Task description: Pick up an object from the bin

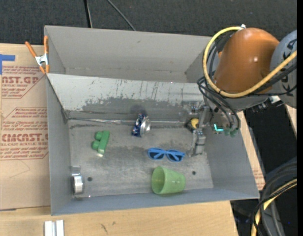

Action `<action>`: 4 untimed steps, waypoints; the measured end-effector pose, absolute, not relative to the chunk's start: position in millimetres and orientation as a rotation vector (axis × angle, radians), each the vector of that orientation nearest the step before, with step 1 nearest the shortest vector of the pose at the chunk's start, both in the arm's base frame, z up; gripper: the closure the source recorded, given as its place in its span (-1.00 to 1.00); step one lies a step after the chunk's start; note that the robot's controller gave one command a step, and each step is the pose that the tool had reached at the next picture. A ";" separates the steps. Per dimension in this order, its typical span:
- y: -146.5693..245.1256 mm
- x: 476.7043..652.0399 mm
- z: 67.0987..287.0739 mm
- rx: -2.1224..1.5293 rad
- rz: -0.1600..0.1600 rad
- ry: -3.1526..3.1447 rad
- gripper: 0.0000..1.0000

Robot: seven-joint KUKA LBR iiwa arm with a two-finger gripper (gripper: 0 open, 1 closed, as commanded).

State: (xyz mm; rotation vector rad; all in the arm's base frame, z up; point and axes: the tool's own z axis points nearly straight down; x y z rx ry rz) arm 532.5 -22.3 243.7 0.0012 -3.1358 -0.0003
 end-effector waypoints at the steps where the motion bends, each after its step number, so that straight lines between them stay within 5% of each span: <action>1: -47.6 494.1 91.0 0.164 0.001 -3.129 -1.00; 3: 32.2 482.8 73.2 1.182 0.006 -2.906 -1.00; 4: 31.3 486.7 75.0 1.183 0.012 -2.921 1.00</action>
Offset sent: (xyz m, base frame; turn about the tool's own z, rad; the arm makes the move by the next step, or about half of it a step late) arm -0.0364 -0.0244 -0.1493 -0.1047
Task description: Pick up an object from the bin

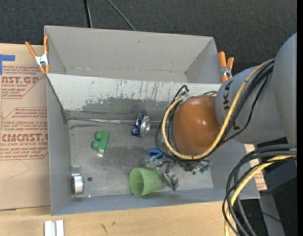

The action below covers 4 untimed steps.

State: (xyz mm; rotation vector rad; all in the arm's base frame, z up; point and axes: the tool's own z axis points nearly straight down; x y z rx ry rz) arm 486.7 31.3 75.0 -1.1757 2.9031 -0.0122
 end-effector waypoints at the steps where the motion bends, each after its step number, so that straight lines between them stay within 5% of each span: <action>1: 33.1 482.5 70.9 -1.182 -0.002 2.911 -1.00; 2: 42.7 481.1 92.4 -1.069 0.002 2.952 -1.00; 3: 36.2 502.9 295.3 -1.897 -0.003 2.495 -1.00; 4: 34.4 491.3 234.7 -2.003 0.008 2.422 -1.00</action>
Offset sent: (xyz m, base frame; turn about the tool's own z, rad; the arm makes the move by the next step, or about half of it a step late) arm 0.0000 0.0000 0.0000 0.0000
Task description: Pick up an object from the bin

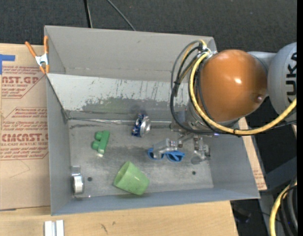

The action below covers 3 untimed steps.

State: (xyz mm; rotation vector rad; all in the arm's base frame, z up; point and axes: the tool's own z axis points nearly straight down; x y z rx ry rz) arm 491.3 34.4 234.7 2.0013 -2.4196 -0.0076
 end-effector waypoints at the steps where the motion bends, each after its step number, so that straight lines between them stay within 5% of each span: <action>1: 6.2 534.0 143.1 1.965 -0.008 -2.448 -1.00; 2: -11.7 559.1 78.3 1.874 -0.008 -2.520 -1.00; 3: -17.9 579.2 70.5 1.843 -0.001 -2.550 -1.00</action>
Offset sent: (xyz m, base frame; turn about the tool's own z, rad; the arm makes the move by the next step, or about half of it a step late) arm 0.0431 -0.0284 -0.0864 0.0255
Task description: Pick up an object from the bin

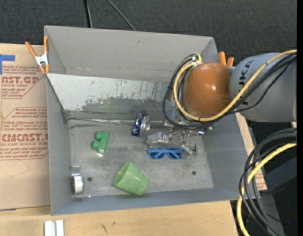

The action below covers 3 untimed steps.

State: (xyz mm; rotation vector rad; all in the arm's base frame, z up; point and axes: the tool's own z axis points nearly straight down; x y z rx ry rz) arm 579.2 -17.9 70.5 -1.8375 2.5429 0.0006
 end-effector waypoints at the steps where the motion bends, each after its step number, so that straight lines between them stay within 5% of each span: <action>1: -30.4 544.2 69.9 -1.792 0.004 2.579 -1.00; 2: -71.0 594.5 74.9 -1.691 -0.004 2.641 -1.00; 3: -78.3 589.3 119.6 -1.241 -0.001 2.880 -1.00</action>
Offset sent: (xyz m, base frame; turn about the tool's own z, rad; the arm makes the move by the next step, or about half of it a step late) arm -0.0344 -0.0141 -0.0005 0.0365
